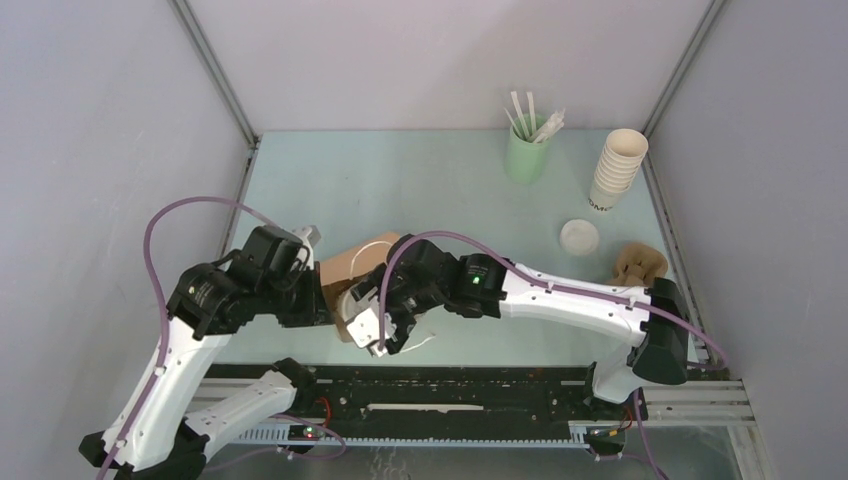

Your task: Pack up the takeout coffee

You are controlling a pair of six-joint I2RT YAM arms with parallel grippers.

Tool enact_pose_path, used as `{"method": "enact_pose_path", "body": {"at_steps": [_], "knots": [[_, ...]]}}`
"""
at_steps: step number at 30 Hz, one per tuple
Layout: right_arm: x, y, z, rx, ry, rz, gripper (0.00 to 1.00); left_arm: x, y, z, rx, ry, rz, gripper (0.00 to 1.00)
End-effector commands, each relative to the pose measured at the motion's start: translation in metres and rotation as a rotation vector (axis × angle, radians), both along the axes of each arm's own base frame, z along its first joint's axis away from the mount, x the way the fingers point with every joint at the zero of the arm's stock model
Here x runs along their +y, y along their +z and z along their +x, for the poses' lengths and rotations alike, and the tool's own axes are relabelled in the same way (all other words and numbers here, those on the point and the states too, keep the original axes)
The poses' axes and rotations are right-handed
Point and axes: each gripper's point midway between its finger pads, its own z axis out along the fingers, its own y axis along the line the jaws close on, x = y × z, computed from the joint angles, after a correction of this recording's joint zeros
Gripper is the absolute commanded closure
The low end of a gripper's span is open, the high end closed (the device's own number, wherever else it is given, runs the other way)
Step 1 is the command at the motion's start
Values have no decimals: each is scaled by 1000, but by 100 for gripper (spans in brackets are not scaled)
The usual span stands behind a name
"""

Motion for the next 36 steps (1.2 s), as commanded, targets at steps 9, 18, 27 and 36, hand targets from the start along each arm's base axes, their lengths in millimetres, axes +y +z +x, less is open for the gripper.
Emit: {"method": "enact_pose_path", "body": {"at_steps": [9,18,27,36], "knots": [[50,2,58,-141,-145,150,49,-2,2,-2,-30,-11,-37,100],[57,-20,68,-110,-179,140,49,3,-15,-10,3,0,-20,100],[60,-33,80,-92,-272,128,50,7,-24,-18,25,17,-17,100],[62,-42,76,-48,-264,155,51,7,-19,-17,16,14,-19,100]]}}
